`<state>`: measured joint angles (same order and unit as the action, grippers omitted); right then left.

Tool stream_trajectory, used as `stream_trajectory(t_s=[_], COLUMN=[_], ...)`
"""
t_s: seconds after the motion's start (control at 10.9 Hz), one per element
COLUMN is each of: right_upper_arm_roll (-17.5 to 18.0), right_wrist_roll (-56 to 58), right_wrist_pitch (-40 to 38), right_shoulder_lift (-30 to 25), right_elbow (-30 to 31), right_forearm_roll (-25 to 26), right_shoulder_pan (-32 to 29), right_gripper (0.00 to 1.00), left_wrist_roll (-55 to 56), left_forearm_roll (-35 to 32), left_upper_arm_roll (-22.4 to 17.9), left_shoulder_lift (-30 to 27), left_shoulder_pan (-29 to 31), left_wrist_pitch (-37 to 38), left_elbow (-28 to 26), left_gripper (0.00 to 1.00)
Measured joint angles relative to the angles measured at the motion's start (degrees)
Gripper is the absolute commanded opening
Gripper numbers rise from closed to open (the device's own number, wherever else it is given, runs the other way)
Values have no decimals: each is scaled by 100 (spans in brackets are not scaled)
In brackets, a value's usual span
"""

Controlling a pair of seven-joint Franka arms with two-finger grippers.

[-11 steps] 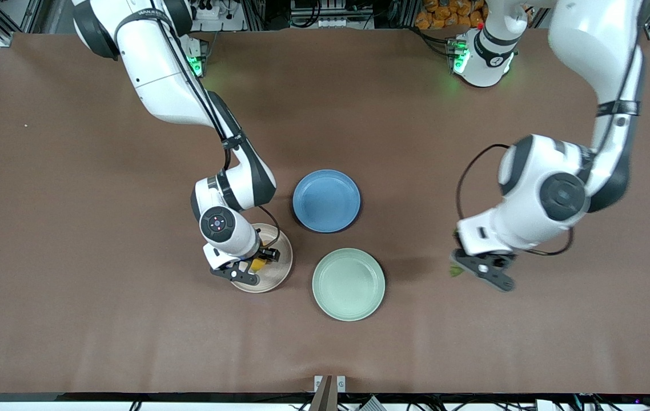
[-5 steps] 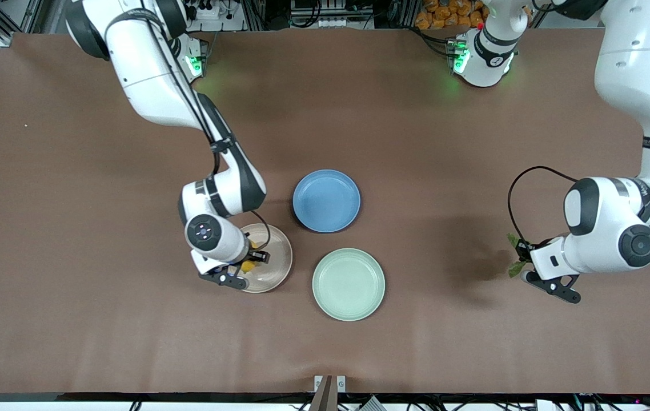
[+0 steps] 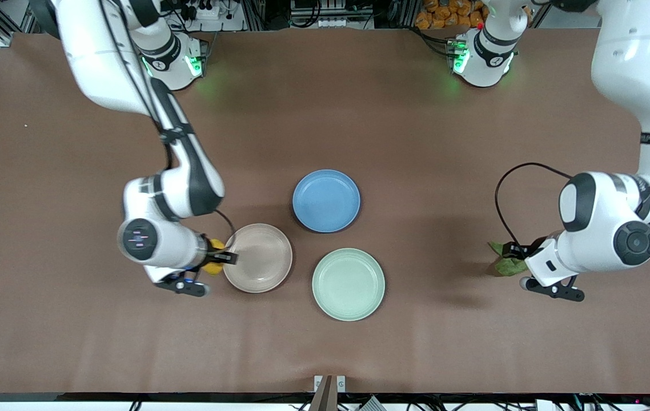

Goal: Pick lemon and lettuce from plates
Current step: 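Lift the lettuce with the left gripper while the right gripper lifts the lemon, then drop the lettuce beside the plates and raise the open left gripper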

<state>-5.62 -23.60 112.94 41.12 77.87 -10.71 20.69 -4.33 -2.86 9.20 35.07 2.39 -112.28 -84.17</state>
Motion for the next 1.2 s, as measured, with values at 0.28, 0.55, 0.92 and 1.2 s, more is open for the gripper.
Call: stream_trajectory(t_s=[0.28,0.55,0.92,1.2], right_upper_arm_roll=[52,101,113,123], right_wrist_roll=[850,1623,2807,3142], right_wrist_pitch=[-545,-748,-794,-775], right_shoulder_lift=[-408,-713,-1426,-1903], right_elbow=[15,203,1086,1753], right_forearm_roll=[12,129,452,756], right_shoulder_pan=[-538,-1047,-1631,-1959], right_gripper=[44,45,45,45], left_wrist_roll=[588,597,652,655], left_forearm_roll=[-374,-617,-710,-547], left_upper_arm_roll=[0,7,16,14], left_shoulder_lift=[-750,-1197,-1923,-2535], left_shoulder_pan=[-118,-145,-334,-237], left_wrist_pitch=[567,1386,2266,2386], left_elbow=[74,379,617,585], left_gripper=[100,100,100,100])
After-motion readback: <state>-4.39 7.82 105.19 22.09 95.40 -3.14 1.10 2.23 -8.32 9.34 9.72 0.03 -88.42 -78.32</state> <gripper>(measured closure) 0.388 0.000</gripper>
